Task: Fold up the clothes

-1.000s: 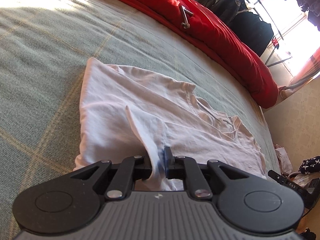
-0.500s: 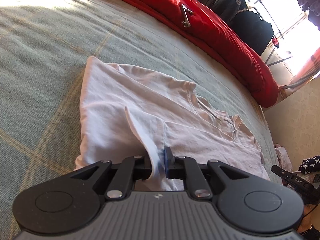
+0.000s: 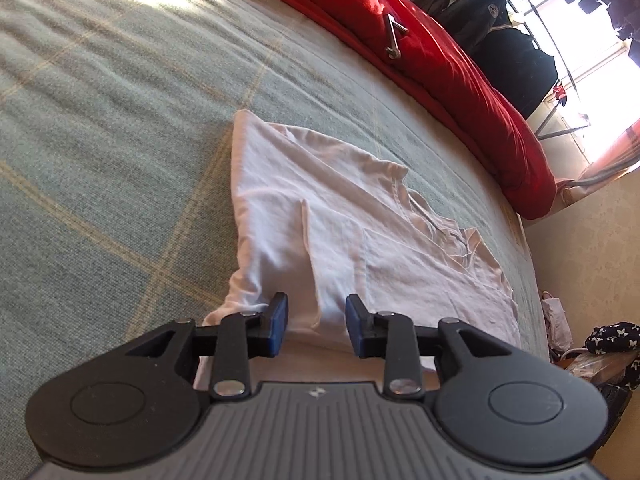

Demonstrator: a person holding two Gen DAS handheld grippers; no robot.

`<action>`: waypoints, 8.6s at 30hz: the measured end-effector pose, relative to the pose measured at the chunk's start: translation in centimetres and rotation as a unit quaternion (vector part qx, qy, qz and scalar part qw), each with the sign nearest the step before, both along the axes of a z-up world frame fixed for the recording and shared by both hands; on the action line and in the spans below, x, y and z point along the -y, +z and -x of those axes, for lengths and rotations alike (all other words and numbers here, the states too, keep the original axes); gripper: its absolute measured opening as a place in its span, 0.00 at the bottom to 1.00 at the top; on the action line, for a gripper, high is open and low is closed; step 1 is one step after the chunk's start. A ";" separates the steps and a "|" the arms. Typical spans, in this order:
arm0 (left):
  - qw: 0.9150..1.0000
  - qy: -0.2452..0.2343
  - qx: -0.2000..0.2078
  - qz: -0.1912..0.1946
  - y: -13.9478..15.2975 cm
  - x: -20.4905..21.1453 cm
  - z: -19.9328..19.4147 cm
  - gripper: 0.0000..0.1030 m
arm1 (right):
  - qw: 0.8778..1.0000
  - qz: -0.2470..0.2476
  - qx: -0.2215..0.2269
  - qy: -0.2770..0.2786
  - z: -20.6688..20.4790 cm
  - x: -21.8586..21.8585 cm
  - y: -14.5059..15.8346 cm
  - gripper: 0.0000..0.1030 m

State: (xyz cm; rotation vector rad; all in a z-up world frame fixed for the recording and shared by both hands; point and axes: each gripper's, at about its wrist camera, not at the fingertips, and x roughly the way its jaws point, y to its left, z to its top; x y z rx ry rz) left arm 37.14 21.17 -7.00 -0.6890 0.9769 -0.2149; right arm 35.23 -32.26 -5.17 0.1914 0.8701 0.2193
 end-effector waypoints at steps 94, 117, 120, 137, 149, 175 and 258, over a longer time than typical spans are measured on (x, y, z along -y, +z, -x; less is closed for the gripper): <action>0.935 -0.143 0.137 -0.294 0.3 7.3 -4.1 0.39 | 0.995 -0.092 0.046 -0.006 10.3 -3.8 -0.1 0.68; 0.919 -0.167 0.141 -0.329 0.8 9.4 -4.1 0.14 | 0.994 -0.095 0.050 -0.011 10.6 -3.4 -0.3 0.71; 0.912 -0.168 0.154 -0.341 1.2 10.0 -3.6 0.08 | 0.994 -0.096 0.050 -0.010 10.6 -3.5 -0.3 0.71; 0.933 -0.119 0.159 -0.301 1.2 8.6 -4.7 0.08 | 0.994 -0.091 0.059 -0.011 11.0 -3.3 0.2 0.71; 0.929 -0.054 0.187 -0.315 4.2 8.4 -3.4 0.13 | 0.994 -0.091 0.065 -0.011 11.1 -3.3 0.5 0.71; 0.923 -0.189 0.174 -0.287 1.2 15.5 -2.3 0.29 | 0.983 0.096 0.103 0.115 -2.1 -7.2 -1.0 0.62; 0.929 -0.112 0.168 -0.310 1.6 9.0 29.0 0.74 | 0.992 0.113 0.046 0.030 22.6 -6.2 -2.5 1.00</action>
